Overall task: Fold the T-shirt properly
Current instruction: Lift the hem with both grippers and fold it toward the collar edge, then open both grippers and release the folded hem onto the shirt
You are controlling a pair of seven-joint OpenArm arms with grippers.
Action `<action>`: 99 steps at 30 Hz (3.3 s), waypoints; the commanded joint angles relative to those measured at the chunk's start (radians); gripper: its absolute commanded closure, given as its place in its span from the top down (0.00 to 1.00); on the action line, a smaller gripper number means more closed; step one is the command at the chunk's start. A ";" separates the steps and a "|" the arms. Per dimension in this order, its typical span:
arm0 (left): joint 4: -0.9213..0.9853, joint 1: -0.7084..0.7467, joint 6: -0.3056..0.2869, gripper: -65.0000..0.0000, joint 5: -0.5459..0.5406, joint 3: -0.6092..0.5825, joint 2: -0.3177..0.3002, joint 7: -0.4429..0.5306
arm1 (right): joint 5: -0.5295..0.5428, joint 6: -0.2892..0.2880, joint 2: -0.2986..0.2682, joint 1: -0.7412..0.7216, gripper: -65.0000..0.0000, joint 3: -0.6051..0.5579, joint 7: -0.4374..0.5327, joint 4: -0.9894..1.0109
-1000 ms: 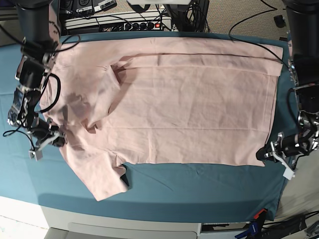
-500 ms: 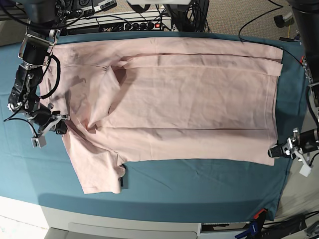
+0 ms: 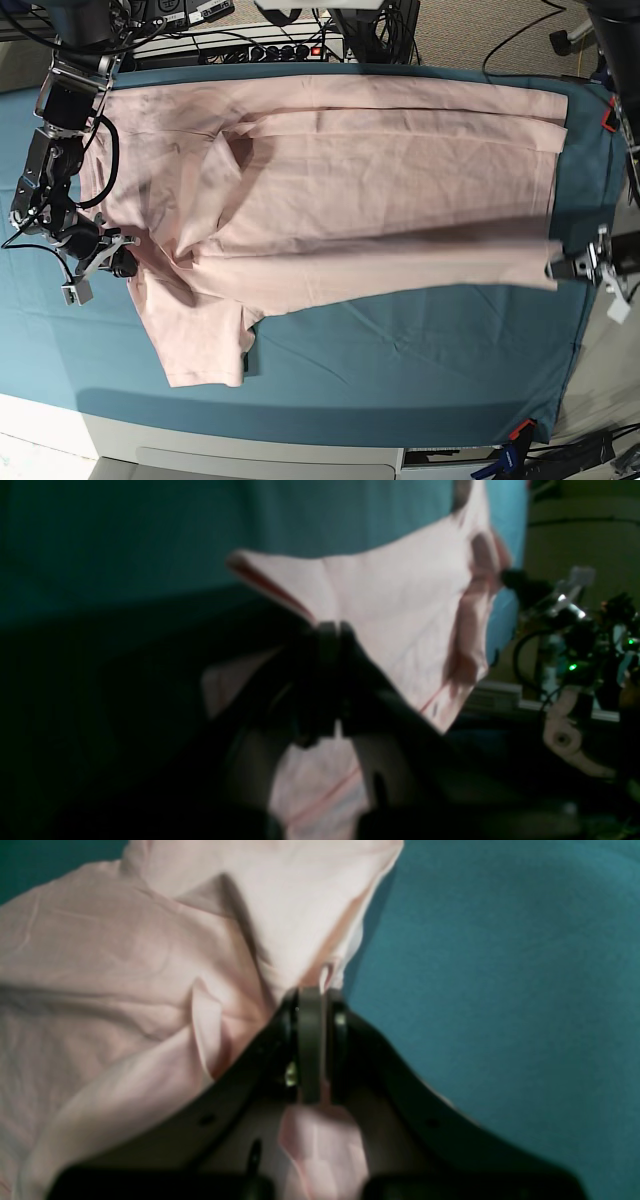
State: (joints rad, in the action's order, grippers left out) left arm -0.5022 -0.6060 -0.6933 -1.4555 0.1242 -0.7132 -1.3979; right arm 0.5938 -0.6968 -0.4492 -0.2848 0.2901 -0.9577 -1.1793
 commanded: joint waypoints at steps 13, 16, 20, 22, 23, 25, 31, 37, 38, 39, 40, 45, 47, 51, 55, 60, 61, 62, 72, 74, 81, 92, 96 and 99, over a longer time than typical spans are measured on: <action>-0.190 0.115 -0.005 0.00 -0.028 0.004 -0.055 0.002 | 0.104 -0.001 -0.197 0.018 0.00 0.004 0.002 -0.019; -0.211 0.138 -0.005 0.00 -0.028 0.004 -0.055 0.002 | 0.120 -0.001 -0.202 0.044 0.00 0.005 -0.017 -0.019; -0.230 0.167 -0.005 0.00 -0.028 0.004 -0.056 0.002 | 0.148 -0.001 -0.202 0.097 0.00 0.005 -0.019 -0.019; -0.232 0.180 -0.005 0.00 -0.028 0.004 -0.058 0.002 | 0.155 -0.001 -0.202 0.125 0.00 0.005 -0.029 -0.019; -0.232 0.187 -0.005 0.00 -0.028 0.004 -0.061 0.002 | 0.155 -0.001 -0.202 0.137 0.00 0.005 -0.037 -0.019; -0.233 0.198 -0.005 0.00 -0.028 0.004 -0.067 0.002 | 0.159 -0.001 -0.202 0.161 0.00 0.006 -0.045 -0.019; -0.234 0.211 -0.005 0.00 -0.028 0.004 -0.074 0.002 | 0.162 -0.001 -0.202 0.205 0.00 0.006 -0.086 -0.019; -0.234 0.226 -0.005 0.00 -0.028 0.004 -0.074 0.002 | 0.249 -0.001 -0.202 0.208 0.00 0.006 -0.213 -0.019; -0.234 0.234 -0.005 0.00 -0.028 0.004 -0.074 0.002 | 0.255 -0.001 -0.202 0.208 0.00 0.006 -0.221 -0.019; -0.234 0.243 -0.005 0.00 -0.028 0.004 -0.074 0.002 | 0.255 -0.001 -0.202 0.208 0.00 0.006 -0.223 -0.019; -0.234 0.252 -0.005 0.00 -0.028 0.004 -0.074 0.002 | 0.254 -0.001 -0.202 0.208 0.00 0.006 -0.225 -0.019; -0.234 0.290 -0.005 0.00 -0.028 0.004 -0.074 0.002 | 0.250 -0.001 -0.202 0.207 0.00 0.006 -0.277 -0.019; -0.234 0.290 -0.005 0.00 -0.028 0.004 -0.075 0.002 | 0.233 -0.001 -0.203 0.207 0.00 0.006 -0.299 -0.019; -0.234 0.287 -0.005 0.00 -0.028 0.004 -0.090 0.002 | 0.143 -0.001 -0.206 0.207 0.00 0.006 -0.288 -0.019; -0.234 0.287 -0.005 0.00 -0.028 0.004 -0.111 0.002 | 0.087 -0.001 -0.221 0.207 0.00 0.006 -0.224 -0.019; -0.234 0.288 -0.005 0.00 -0.028 0.004 -0.118 0.002 | 0.078 -0.001 -0.230 0.207 0.00 0.006 -0.202 -0.019; -0.234 0.288 -0.005 0.00 -0.028 0.004 -0.118 0.002 | 0.078 -0.001 -0.229 0.207 0.00 0.006 -0.207 -0.019; -0.234 0.288 -0.005 0.00 -0.028 0.004 -0.118 0.002 | 0.079 -0.001 -0.229 0.207 0.00 0.006 -0.215 -0.019; -0.234 0.284 -0.005 0.18 -0.028 0.004 -0.118 0.002 | 0.079 -0.001 -0.230 0.207 0.24 0.006 -0.220 -0.019; -0.234 0.274 -0.005 0.40 -0.028 0.004 -0.120 0.002 | 0.079 -0.001 -0.230 0.207 0.45 0.006 -0.220 -0.019; -0.236 0.234 -0.005 0.54 -0.028 0.004 -0.155 0.004 | 0.055 -0.001 -0.278 0.162 0.48 0.006 -0.117 -0.019; -0.237 0.121 -0.005 0.54 -0.028 0.004 -0.151 0.019 | -0.021 0.018 -0.183 -0.164 0.48 0.006 -0.021 0.054; -0.237 0.118 -0.005 0.54 -0.028 0.004 -0.140 0.010 | -0.058 0.017 -0.084 -0.232 0.48 0.006 0.035 0.250; -0.237 0.119 -0.005 0.54 -0.028 0.004 -0.138 0.007 | -0.061 0.016 -0.048 -0.290 0.48 0.006 0.071 0.420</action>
State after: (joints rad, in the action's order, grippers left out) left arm -0.7254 -0.4614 -0.6933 -1.4590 0.1234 -0.8211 -1.3952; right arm 0.5152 -0.6781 -0.4713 -0.5381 0.2909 -0.9150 -0.7334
